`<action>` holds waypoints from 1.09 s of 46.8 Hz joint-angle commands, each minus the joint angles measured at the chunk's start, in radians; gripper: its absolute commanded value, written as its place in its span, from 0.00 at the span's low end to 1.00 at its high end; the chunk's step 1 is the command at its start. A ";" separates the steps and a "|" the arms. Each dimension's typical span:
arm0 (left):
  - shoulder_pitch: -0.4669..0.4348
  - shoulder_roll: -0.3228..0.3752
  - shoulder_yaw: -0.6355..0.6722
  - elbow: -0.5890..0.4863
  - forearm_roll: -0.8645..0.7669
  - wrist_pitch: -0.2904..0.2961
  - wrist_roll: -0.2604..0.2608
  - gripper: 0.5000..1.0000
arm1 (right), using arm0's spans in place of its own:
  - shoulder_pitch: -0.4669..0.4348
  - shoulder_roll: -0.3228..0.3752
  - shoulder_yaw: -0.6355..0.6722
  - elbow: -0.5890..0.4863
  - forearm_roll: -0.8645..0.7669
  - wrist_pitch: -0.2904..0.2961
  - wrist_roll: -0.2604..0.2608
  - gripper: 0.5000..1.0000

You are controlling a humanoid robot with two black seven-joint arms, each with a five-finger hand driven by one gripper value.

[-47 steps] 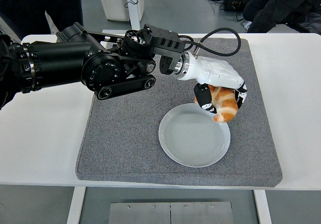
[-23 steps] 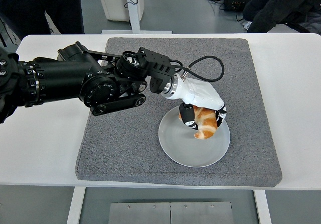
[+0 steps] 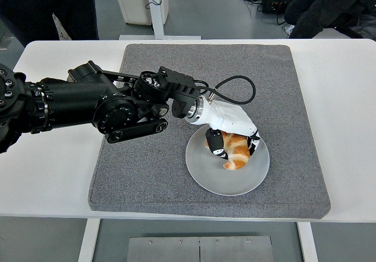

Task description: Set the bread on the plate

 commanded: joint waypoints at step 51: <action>-0.224 0.000 0.005 -0.095 -0.135 -0.037 -0.002 1.00 | -0.003 0.000 -0.003 -0.001 -0.002 0.000 0.000 1.00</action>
